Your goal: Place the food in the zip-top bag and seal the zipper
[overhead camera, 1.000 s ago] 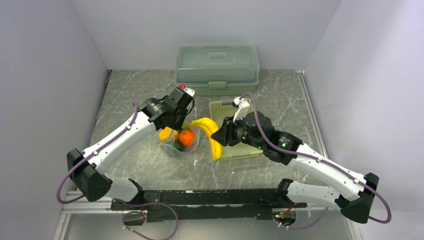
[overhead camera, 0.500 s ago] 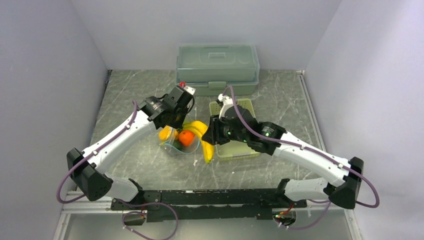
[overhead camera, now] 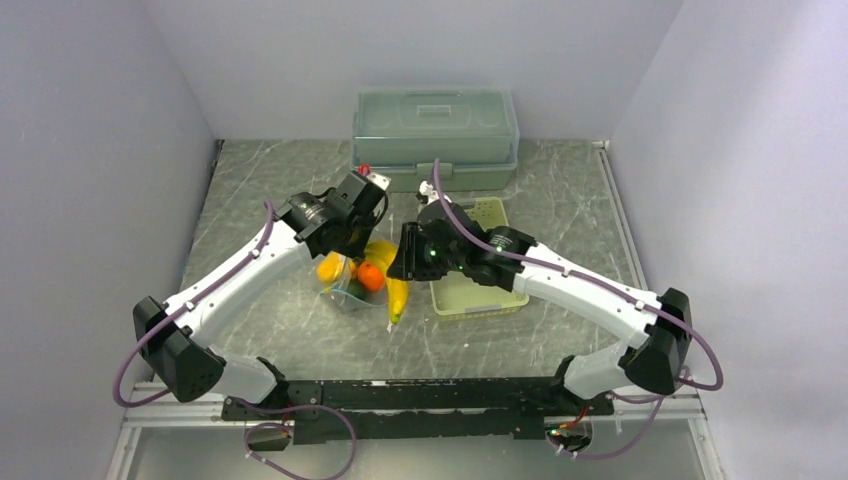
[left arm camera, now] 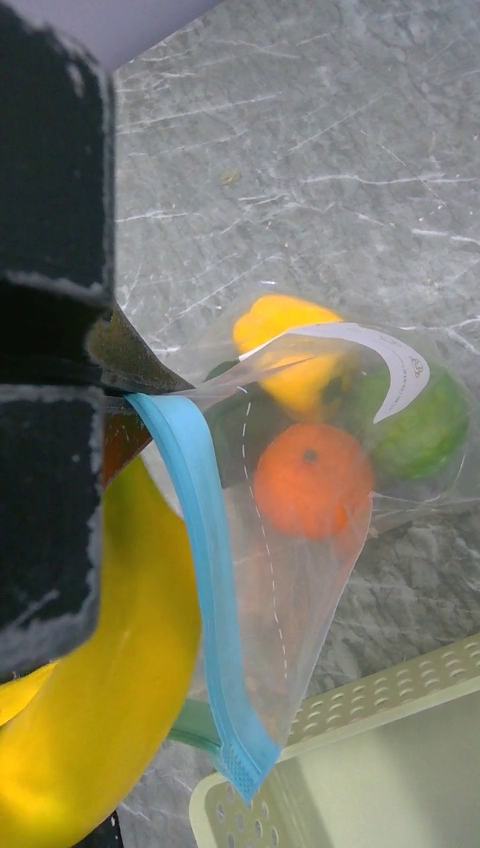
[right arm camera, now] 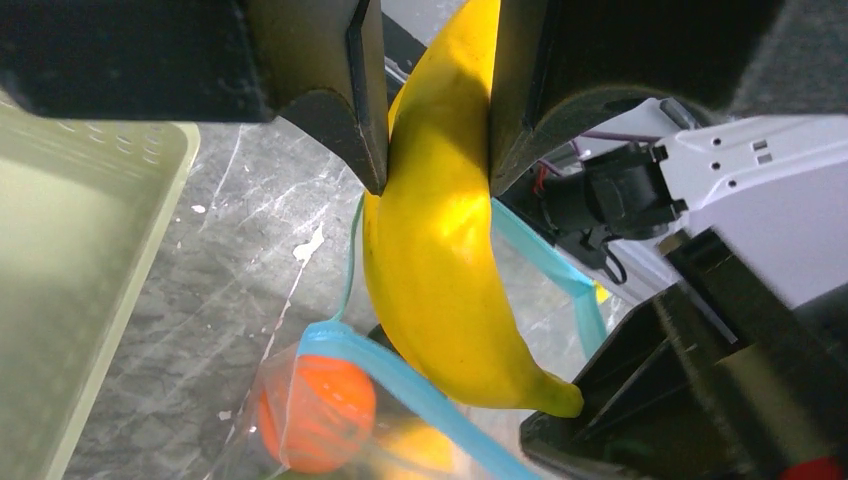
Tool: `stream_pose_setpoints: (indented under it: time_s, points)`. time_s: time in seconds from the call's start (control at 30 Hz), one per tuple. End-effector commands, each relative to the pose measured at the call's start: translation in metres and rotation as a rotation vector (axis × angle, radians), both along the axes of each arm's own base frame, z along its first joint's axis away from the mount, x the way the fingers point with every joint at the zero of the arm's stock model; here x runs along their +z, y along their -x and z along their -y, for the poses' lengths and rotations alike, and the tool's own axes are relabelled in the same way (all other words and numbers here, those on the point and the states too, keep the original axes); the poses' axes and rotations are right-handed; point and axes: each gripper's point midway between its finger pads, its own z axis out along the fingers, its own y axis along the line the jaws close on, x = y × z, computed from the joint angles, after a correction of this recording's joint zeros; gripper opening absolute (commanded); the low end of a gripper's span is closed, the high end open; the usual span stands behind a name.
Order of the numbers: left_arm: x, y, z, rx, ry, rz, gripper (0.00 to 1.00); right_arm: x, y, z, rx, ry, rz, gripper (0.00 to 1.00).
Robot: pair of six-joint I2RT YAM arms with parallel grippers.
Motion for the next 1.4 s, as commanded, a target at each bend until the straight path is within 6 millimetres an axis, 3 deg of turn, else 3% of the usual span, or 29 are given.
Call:
stream_pose_setpoints:
  time_s: [0.0,0.47,1.07,1.2,1.37]
  points:
    - [0.018,0.004,0.006,0.001,0.084,0.022,0.00,0.010,-0.015,-0.012,-0.063,-0.064,-0.045,0.00]
    - [0.013,0.023,0.014,-0.008,0.109,-0.023,0.00,-0.009,-0.048,-0.030,-0.226,-0.162,-0.163,0.00]
    - [0.014,0.037,0.036,-0.055,0.150,-0.054,0.00,-0.041,-0.088,-0.033,-0.497,-0.180,-0.194,0.00]
    - [0.014,0.036,0.037,-0.054,0.150,-0.056,0.00,-0.049,-0.093,-0.037,-0.508,-0.168,-0.194,0.03]
    - [0.017,0.034,0.037,-0.052,0.152,-0.040,0.00,-0.052,-0.095,-0.044,-0.484,-0.154,-0.176,0.19]
